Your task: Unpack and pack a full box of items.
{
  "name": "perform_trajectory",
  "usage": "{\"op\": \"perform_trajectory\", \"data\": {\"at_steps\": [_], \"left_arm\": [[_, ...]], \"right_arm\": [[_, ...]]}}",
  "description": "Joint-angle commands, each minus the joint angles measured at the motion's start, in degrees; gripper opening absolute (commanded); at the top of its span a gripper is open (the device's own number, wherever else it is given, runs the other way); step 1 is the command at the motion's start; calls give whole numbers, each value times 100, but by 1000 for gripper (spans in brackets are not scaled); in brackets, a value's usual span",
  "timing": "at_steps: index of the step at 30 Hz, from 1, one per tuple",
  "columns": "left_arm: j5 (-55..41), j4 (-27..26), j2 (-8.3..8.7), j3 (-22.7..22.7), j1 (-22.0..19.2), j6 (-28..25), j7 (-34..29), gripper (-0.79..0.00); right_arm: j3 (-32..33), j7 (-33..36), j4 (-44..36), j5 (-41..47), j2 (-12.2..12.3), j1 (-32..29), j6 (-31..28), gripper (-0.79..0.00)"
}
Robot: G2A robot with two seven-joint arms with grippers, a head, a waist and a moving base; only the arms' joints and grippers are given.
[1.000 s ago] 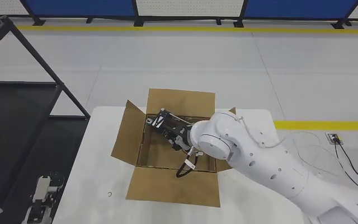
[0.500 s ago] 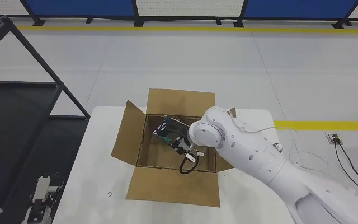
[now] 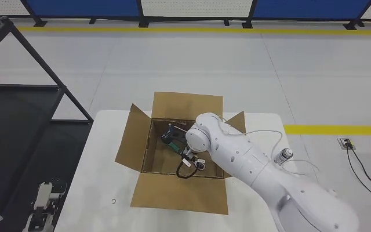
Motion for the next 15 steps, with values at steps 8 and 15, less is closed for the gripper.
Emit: {"op": "perform_trajectory", "data": {"at_steps": [8,15], "left_arm": [[0,0,0,0,0,0,0,0],[0,0,0,0,0,0,0,0]], "right_arm": [[-1,43,1059,86,-504,69,-243,-785],[44,-108,1696,113,-798,61,-347,-785]]}}
